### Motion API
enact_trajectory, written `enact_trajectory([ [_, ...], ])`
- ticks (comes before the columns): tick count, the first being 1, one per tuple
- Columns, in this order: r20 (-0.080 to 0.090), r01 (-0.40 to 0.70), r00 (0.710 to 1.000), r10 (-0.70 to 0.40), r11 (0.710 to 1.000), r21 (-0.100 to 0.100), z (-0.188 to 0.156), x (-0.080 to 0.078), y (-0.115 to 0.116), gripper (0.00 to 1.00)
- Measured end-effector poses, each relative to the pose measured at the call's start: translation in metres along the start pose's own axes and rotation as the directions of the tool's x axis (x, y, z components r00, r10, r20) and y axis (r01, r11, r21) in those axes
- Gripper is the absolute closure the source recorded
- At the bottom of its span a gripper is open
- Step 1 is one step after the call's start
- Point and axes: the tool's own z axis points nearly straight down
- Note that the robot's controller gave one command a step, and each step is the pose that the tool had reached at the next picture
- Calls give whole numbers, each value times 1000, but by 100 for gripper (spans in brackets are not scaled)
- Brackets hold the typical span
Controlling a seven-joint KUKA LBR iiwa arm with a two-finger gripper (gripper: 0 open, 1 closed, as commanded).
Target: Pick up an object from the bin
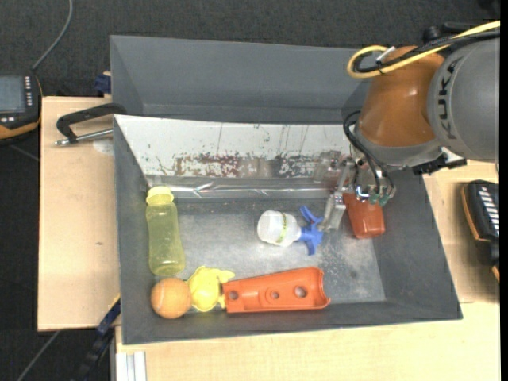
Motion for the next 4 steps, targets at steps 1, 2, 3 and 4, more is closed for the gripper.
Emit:
enact_trajectory([
  [1, 1, 543, 840, -543, 840, -2, 59, 0, -21, 100],
  [2, 0, 542, 840, -542, 840, -2, 60, 0, -21, 0],
  [3, 0, 542, 840, -542, 840, -2, 60, 0, -21, 0],
  [4, 0, 542, 840, -542, 840, -2, 60, 0, -21, 0],
])
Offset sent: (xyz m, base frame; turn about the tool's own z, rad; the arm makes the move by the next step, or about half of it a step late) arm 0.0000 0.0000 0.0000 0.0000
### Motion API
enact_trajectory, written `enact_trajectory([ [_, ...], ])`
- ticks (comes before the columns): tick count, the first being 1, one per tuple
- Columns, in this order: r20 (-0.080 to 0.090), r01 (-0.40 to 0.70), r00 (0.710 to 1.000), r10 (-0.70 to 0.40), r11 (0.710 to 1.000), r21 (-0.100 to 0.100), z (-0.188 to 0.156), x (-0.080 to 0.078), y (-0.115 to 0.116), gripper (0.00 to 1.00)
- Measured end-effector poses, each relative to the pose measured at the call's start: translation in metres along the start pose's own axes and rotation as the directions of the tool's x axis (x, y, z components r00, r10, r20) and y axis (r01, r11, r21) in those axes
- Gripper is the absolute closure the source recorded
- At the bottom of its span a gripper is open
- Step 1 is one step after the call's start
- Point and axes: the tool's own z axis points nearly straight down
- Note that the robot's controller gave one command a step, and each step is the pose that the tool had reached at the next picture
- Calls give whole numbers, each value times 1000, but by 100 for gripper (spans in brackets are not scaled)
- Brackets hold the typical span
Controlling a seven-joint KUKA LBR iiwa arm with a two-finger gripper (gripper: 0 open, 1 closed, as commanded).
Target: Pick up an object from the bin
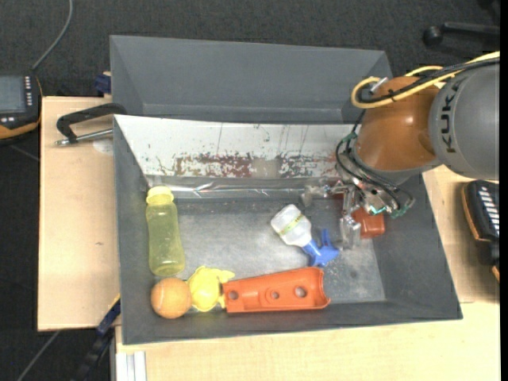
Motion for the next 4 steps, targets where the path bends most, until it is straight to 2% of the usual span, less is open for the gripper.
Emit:
enact_trajectory([
  [2, 0, 0, 1000, 0, 1000, 0, 0, 0, 0, 0],
  [3, 0, 47, 999, -47, 999, 0, 1, 6, -7, 0],
  [4, 0, 13, 1000, -13, 1000, -1, -2, 12, -12, 0],
])
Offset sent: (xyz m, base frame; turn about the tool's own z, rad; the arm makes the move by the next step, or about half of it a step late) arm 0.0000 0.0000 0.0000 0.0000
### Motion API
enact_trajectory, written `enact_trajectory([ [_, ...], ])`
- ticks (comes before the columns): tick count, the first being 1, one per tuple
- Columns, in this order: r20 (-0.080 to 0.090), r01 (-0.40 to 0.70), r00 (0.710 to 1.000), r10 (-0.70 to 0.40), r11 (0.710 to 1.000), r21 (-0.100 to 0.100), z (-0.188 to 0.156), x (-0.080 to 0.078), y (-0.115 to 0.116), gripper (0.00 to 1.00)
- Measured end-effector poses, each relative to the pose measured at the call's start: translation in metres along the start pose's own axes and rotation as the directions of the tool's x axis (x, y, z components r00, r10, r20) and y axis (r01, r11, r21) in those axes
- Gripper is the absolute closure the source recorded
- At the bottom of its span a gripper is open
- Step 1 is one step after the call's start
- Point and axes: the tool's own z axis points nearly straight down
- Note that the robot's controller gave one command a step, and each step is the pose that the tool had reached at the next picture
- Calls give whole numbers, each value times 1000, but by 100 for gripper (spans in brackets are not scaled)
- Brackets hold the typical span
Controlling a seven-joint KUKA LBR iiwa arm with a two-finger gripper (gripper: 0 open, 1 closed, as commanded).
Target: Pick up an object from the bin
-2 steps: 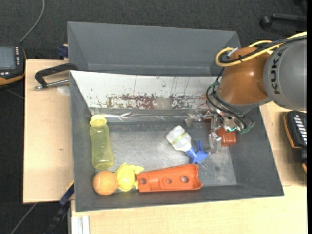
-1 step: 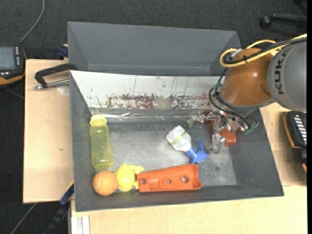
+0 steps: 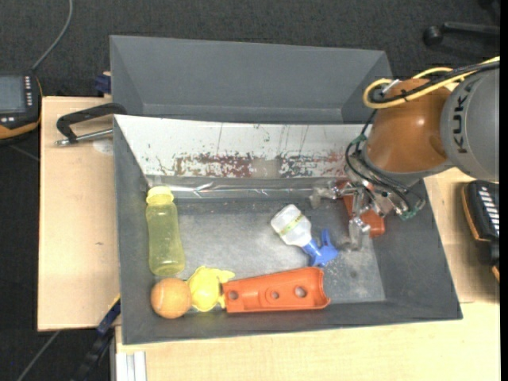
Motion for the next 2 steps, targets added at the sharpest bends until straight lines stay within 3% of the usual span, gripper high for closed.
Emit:
enact_trajectory([
  [1, 1, -280, 960, 280, 960, 0, -5, 3, 21, 0],
  [2, 0, -157, 988, 157, 988, 0, -24, 3, 44, 0],
])
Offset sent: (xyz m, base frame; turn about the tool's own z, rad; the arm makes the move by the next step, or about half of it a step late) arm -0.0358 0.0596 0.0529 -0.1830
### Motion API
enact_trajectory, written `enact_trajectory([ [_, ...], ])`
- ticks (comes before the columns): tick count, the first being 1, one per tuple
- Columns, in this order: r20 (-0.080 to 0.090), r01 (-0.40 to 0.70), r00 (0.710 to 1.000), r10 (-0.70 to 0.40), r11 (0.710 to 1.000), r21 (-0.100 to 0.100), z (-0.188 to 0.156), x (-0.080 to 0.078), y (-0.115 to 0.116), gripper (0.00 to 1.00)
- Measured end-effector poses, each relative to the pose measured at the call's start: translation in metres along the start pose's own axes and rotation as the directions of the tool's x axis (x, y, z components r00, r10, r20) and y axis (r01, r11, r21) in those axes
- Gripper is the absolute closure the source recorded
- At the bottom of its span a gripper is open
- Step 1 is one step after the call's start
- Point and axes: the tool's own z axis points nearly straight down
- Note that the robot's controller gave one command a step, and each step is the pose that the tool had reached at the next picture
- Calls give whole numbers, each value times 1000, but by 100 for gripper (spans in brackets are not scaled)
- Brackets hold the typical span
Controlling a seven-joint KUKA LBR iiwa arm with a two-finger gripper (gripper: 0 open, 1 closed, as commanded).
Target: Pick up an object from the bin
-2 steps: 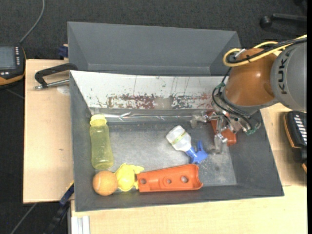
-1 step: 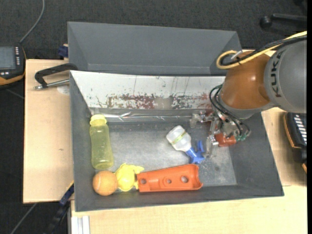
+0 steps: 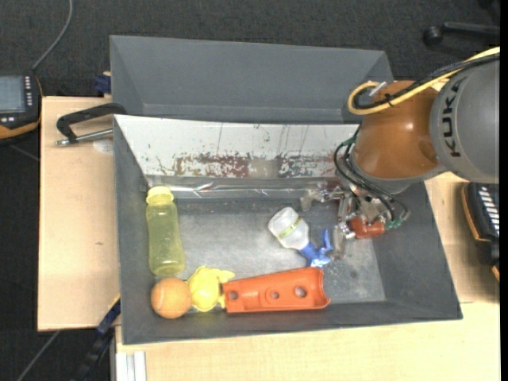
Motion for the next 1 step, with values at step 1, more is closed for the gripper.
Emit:
enact_trajectory([
  [1, 3, 206, 978, -206, 978, 1, 7, -4, 16, 0],
])
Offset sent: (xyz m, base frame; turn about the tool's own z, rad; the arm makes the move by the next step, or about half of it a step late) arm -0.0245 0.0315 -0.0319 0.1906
